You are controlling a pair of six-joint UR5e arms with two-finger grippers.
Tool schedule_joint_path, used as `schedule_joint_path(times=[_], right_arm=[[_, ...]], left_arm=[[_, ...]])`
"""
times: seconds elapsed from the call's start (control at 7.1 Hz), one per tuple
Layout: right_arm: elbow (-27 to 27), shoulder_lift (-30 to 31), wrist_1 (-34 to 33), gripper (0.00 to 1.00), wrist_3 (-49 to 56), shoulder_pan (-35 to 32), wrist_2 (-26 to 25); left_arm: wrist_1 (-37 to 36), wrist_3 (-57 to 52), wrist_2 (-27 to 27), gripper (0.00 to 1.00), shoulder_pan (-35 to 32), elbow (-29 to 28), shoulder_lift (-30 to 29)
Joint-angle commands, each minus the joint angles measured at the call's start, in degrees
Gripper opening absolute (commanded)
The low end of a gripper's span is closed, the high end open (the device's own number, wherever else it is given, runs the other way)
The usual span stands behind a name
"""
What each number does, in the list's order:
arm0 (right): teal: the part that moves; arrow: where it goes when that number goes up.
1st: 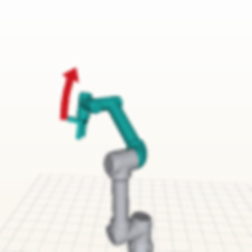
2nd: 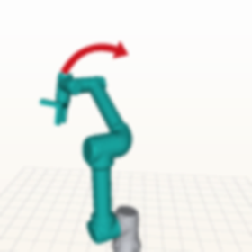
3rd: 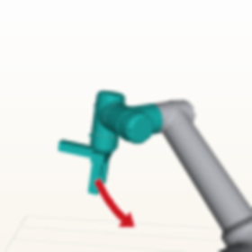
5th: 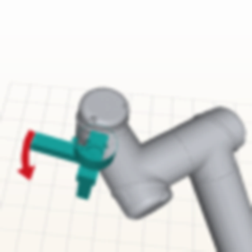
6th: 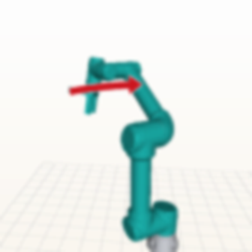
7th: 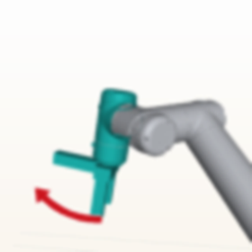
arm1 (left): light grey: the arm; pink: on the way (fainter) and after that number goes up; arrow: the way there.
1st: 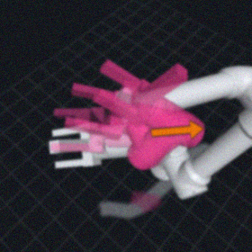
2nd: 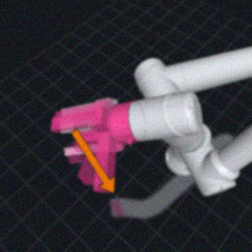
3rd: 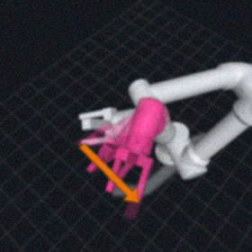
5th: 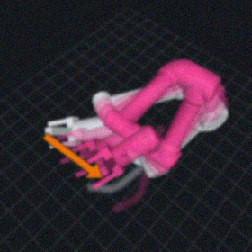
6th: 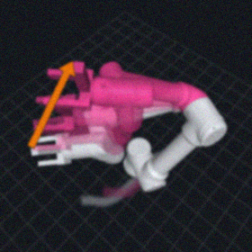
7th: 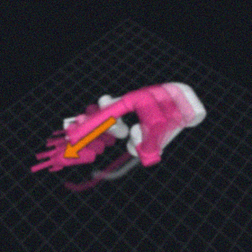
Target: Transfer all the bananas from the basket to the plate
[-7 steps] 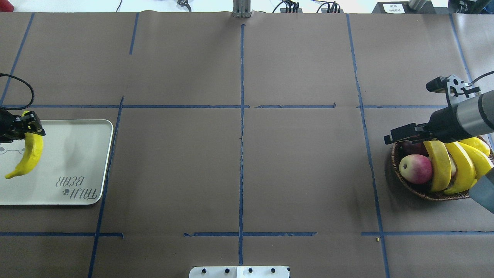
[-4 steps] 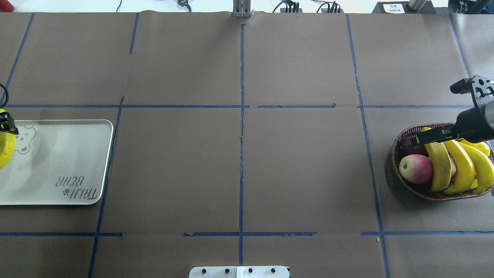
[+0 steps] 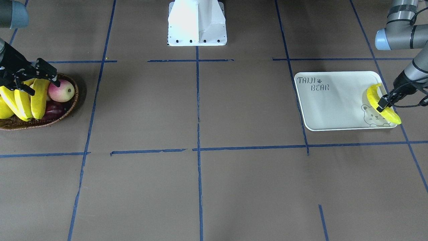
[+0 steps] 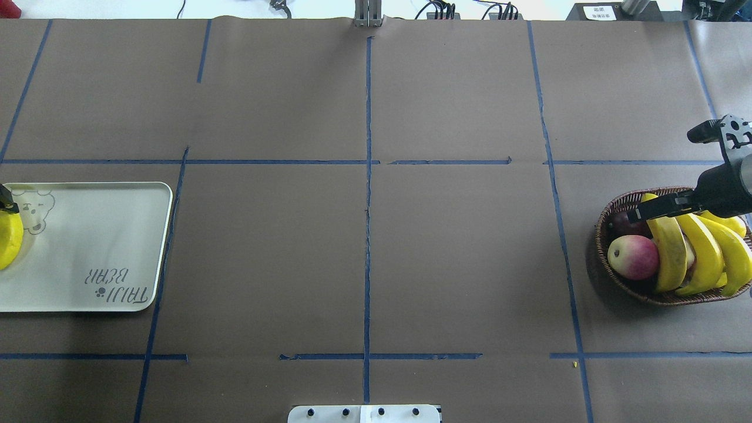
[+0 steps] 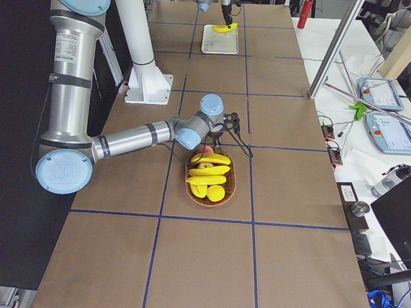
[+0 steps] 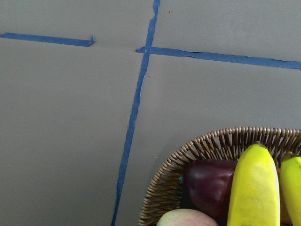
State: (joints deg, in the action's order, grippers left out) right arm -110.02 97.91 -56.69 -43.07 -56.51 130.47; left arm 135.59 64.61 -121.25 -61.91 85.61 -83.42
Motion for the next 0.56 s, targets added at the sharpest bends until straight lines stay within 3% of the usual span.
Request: schedule_joint_path(times=[0.0, 0.14, 0.42], right_arm=[[-0.2, 0.1, 0.0, 1.00, -0.3, 0.0, -0.3], [-0.5, 0.7, 0.0, 1.00, -0.6, 0.0, -0.7], [-2.7, 4.7, 0.0, 0.99, -1.0, 0.1, -6.2]], left_arm=[[1.6, -0.4, -10.2, 1.00, -4.9, 0.6, -0.1], [1.3, -0.4, -18.0, 1.00, -11.3, 2.1, -0.9], [1.3, -0.4, -18.2, 1.00, -11.6, 5.2, -0.2]])
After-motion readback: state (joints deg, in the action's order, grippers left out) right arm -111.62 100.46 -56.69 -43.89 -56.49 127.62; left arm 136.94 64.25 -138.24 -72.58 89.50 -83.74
